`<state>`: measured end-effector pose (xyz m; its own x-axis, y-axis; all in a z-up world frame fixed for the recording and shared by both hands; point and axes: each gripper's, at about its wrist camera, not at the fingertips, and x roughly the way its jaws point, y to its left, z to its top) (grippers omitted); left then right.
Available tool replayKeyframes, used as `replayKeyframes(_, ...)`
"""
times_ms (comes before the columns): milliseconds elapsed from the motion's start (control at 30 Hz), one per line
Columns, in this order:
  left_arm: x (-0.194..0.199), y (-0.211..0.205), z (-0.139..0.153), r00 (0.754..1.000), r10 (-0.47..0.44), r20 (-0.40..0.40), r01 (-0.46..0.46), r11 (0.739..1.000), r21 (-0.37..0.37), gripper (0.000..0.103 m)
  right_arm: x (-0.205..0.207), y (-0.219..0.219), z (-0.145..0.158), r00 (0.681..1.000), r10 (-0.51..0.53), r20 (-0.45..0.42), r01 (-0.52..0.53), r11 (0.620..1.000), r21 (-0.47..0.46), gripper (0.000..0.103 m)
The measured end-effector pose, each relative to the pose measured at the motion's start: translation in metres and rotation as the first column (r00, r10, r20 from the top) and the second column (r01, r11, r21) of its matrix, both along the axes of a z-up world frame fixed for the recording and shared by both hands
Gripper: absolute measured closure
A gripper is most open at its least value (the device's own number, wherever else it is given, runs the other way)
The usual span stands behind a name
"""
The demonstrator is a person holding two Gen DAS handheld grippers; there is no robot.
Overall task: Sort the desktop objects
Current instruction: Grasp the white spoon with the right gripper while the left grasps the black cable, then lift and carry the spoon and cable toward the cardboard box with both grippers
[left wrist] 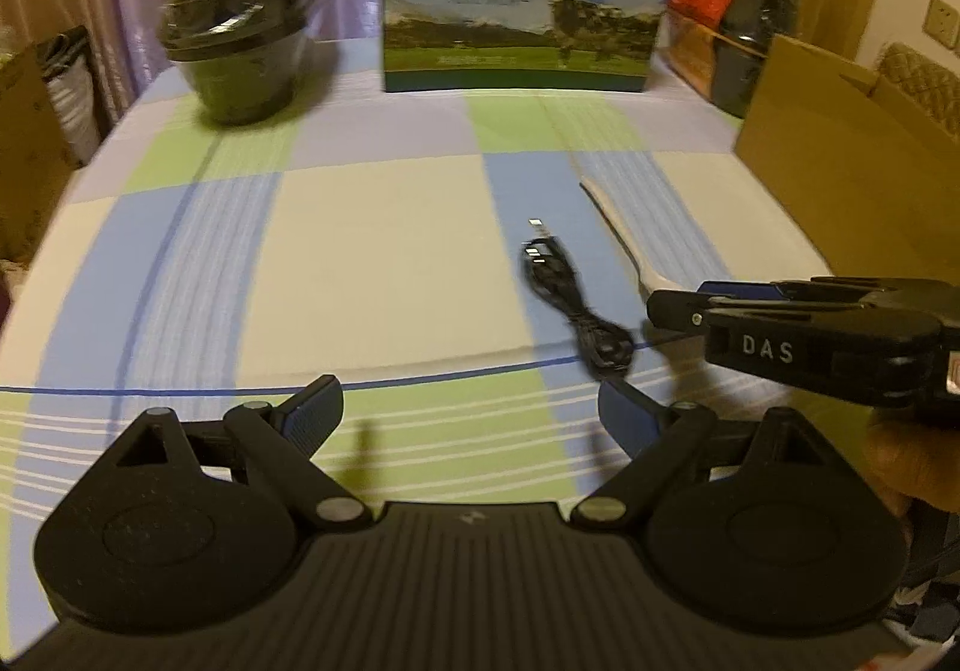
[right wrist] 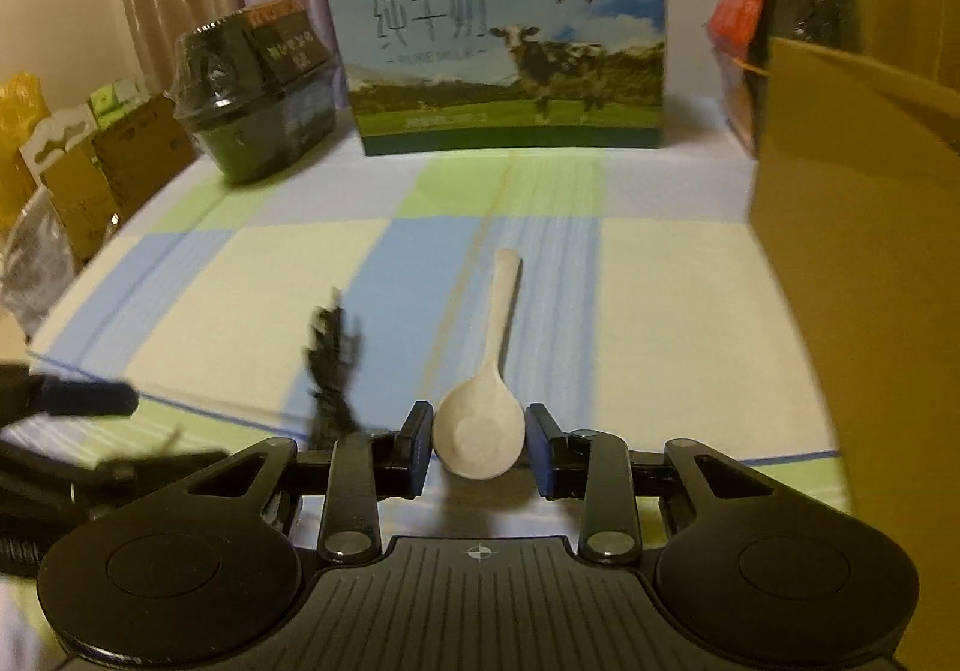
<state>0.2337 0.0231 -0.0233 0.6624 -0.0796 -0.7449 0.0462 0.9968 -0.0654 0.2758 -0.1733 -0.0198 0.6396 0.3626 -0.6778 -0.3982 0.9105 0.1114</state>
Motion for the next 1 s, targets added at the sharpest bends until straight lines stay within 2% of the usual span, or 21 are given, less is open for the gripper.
replayKeyframes(100,0.007,-0.009,-0.005,0.999,-0.042,0.006,0.042,0.998,-0.039,0.017,-0.005,-0.013,-0.004,1.000,0.008,0.024,-0.007,0.999,-0.042,0.073)
replayKeyframes(167,0.013,-0.016,-0.010,0.998,-0.059,0.003,0.059,0.997,-0.050,0.034,-0.007,-0.020,-0.007,0.999,0.010,0.034,-0.008,0.998,-0.058,0.073)
replayKeyframes(267,0.021,-0.026,-0.016,0.997,-0.071,0.008,0.072,0.996,-0.056,0.038,-0.012,-0.027,-0.011,0.999,0.015,0.041,-0.012,0.998,-0.064,0.073)
replayKeyframes(433,0.030,-0.038,-0.023,0.996,-0.087,0.030,0.089,0.995,-0.055,0.038,-0.021,-0.030,-0.015,0.998,0.030,0.061,-0.025,0.997,-0.076,0.073)
replayKeyframes(467,0.031,-0.041,-0.024,0.995,-0.090,0.035,0.092,0.995,-0.046,0.044,-0.022,-0.030,-0.015,0.998,0.032,0.062,-0.027,0.997,-0.077,0.073)
replayKeyframes(500,0.033,-0.044,-0.025,0.995,-0.095,0.043,0.096,0.995,-0.032,0.045,-0.022,-0.029,-0.015,0.997,0.034,0.062,-0.029,0.997,-0.078,0.073)
replayKeyframes(600,0.035,-0.052,-0.026,0.992,-0.110,0.064,0.110,0.994,0.006,0.063,-0.025,-0.028,-0.014,0.997,0.048,0.059,-0.042,0.995,-0.089,0.073)
replayKeyframes(667,0.035,-0.054,-0.025,0.993,-0.104,0.061,0.103,0.994,0.019,0.081,-0.030,-0.027,-0.013,0.997,0.062,0.052,-0.057,0.994,-0.095,0.074)
replayKeyframes(733,0.033,-0.056,-0.024,0.994,-0.098,0.042,0.097,0.995,0.023,0.084,-0.036,-0.027,-0.012,0.997,0.067,0.044,-0.062,0.993,-0.097,0.074)
replayKeyframes(767,0.029,-0.057,-0.024,0.995,-0.098,0.030,0.097,0.995,0.021,0.089,-0.041,-0.028,-0.011,0.997,0.067,0.040,-0.063,0.993,-0.095,0.074)
replayKeyframes(1000,-0.019,-0.069,-0.017,0.989,-0.146,-0.033,0.147,0.989,0.024,0.092,-0.097,-0.048,-0.002,0.999,0.049,-0.010,-0.050,0.994,-0.098,0.074)
